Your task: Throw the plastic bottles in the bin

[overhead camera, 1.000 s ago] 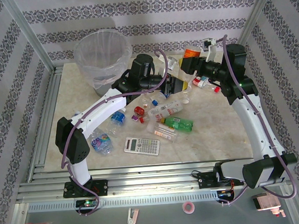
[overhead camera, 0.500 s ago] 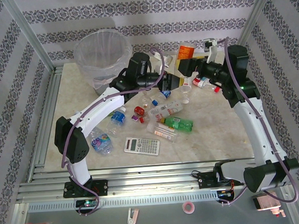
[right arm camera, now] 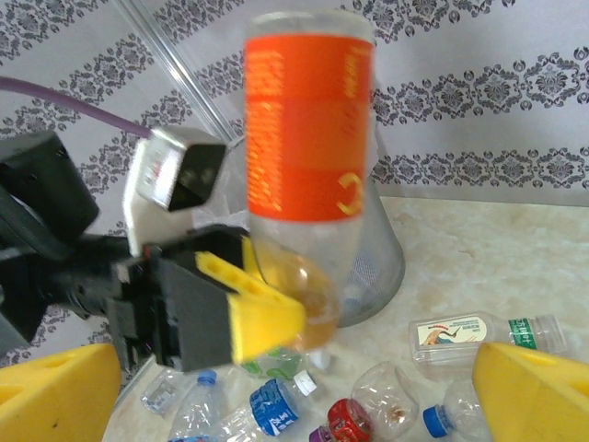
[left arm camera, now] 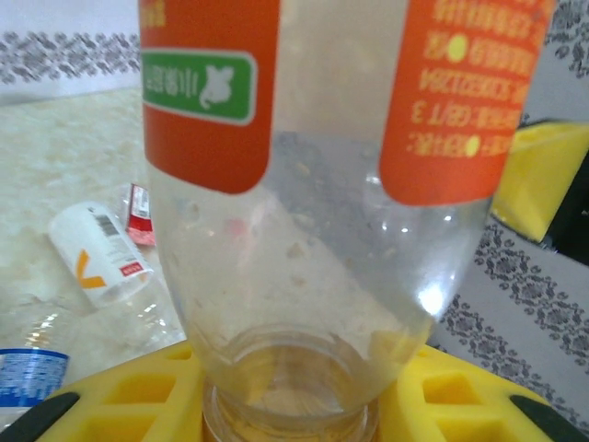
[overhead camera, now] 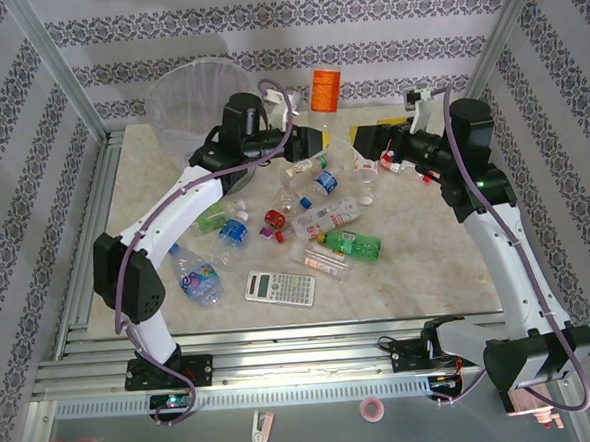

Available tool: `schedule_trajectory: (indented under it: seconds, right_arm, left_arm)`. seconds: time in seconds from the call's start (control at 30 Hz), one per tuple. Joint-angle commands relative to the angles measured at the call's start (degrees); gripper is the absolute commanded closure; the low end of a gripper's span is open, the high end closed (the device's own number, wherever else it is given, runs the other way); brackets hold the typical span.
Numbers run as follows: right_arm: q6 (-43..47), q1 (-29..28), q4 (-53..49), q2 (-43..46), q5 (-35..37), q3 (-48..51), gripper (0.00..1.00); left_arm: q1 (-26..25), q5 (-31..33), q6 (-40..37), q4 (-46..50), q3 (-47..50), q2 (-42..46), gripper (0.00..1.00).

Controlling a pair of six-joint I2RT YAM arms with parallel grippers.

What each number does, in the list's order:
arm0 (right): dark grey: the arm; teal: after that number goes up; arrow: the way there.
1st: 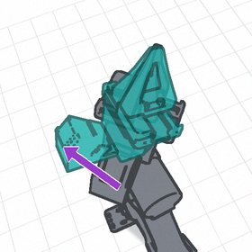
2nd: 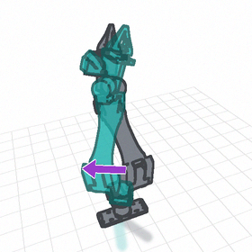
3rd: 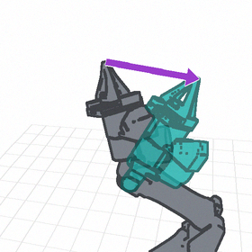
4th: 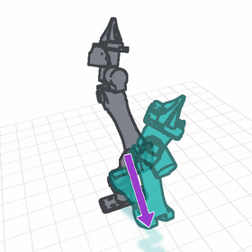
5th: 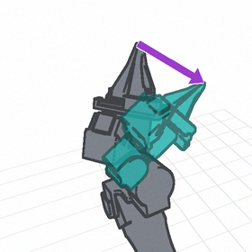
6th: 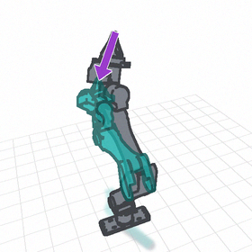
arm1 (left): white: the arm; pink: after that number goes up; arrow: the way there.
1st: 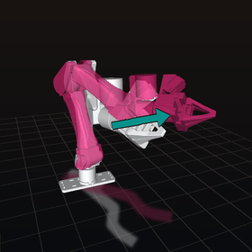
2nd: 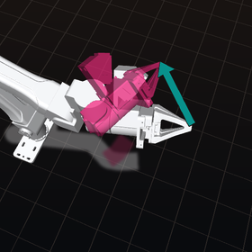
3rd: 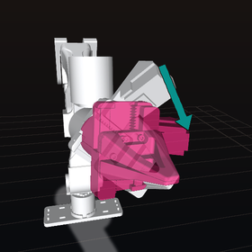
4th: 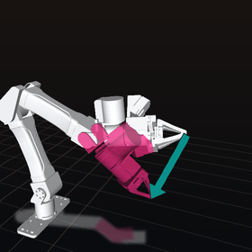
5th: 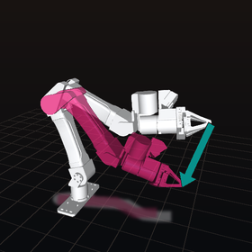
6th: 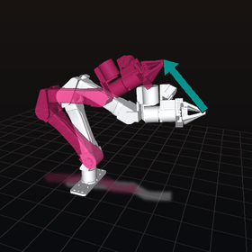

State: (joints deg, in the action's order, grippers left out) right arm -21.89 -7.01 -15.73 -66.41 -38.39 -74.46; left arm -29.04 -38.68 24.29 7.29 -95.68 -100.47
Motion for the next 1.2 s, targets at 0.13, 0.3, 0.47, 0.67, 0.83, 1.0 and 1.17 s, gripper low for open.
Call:
schedule_trajectory:
  seconds: [0.13,0.3,0.47,0.67,0.83,1.0,1.17]
  right_arm:
    - [1.6,-0.3,-0.2,2.3,1.1,2.3,0.02]
    - [1.4,-0.3,-0.7,2.7,1.6,3.3,0.02]
    - [1.8,-0.2,-1.5,3.2,2.0,4.0,0.02]
    - [2.0,-0.2,-2.2,3.8,2.8,5.0,0.02]
    - [1.9,-0.2,-2.3,4.0,3.2,5.5,0.02]
    - [2.0,-0.2,-2.3,3.9,3.6,5.5,0.02]
    - [2.2,-0.2,-2.4,3.6,3.8,5.3,0.02]
  left_arm:
    - [5.6,3.4,-0.8,0.0,1.9,6.8,1.00]
    - [8.7,6.6,-3.4,1.2,0.8,9.6,1.00]
    - [11.1,10.7,-7.3,3.9,-2.7,11.8,1.00]
    - [11.9,20.5,-14.0,4.1,-5.6,15.5,1.00]
    - [12.1,26.3,-19.6,1.6,-7.3,18.1,1.00]
    - [12.1,31.6,-23.8,-5.0,-4.4,22.2,1.00]
    - [12.1,33.6,-25.7,-11.6,-0.4,26.1,1.00]
